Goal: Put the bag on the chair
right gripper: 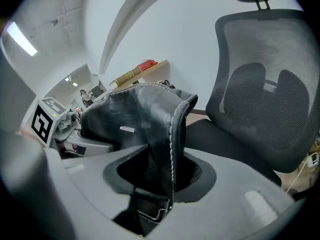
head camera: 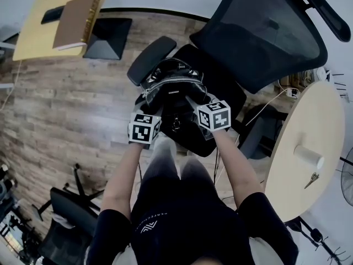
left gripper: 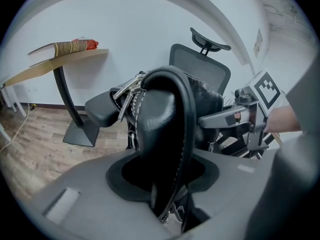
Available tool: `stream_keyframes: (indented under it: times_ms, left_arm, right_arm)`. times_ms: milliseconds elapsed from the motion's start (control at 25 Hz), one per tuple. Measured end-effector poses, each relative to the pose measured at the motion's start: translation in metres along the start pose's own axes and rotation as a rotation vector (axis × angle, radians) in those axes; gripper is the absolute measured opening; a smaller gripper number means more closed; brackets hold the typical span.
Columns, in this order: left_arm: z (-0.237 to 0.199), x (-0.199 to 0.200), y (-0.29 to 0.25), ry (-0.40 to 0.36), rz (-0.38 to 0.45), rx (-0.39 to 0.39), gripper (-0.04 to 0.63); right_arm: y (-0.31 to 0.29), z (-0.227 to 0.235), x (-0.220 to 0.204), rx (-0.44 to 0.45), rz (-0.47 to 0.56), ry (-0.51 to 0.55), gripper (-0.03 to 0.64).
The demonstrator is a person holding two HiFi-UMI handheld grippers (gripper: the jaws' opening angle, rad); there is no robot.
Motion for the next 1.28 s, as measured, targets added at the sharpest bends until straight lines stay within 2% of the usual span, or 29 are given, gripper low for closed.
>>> stream_keyframes:
  times_ms: [160,400,640,920,1080,1280]
  left_arm:
    - [-0.001,-0.003,0.006,-0.003,0.01,0.026,0.197]
    - [-0.004,0.0,0.022,0.054,0.07,0.042,0.235]
    - [0.004,-0.003,0.043,0.055,0.114,0.067,0.232]
    - [0.015,-0.012,0.07,0.114,0.186,0.09,0.224]
    - [0.024,-0.015,0.088,0.142,0.237,0.09,0.197]
    - [0.032,-0.019,0.108,0.168,0.289,0.081,0.163]
  right_arm:
    - [0.005,0.002,0.0,0.006,-0.005,-0.018,0.182]
    - [0.019,0.003,0.001,-0.001,0.019,-0.024,0.201]
    - [0.039,0.007,-0.001,-0.047,0.034,-0.017,0.202]
    - [0.076,0.007,0.001,-0.09,0.113,-0.029,0.198]
    - [0.098,0.001,0.003,-0.079,0.164,-0.048,0.184]
    - [0.113,-0.012,-0.001,-0.063,0.154,-0.027,0.16]
Point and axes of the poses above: the fingertips, and each gripper's own axes: y backward along the fingers, z to its right, x out of its top, the point moved 5 cm from there along y, backward along the fingers, and after that the axes turned 12 degrees about y, right-handed, at the moved point
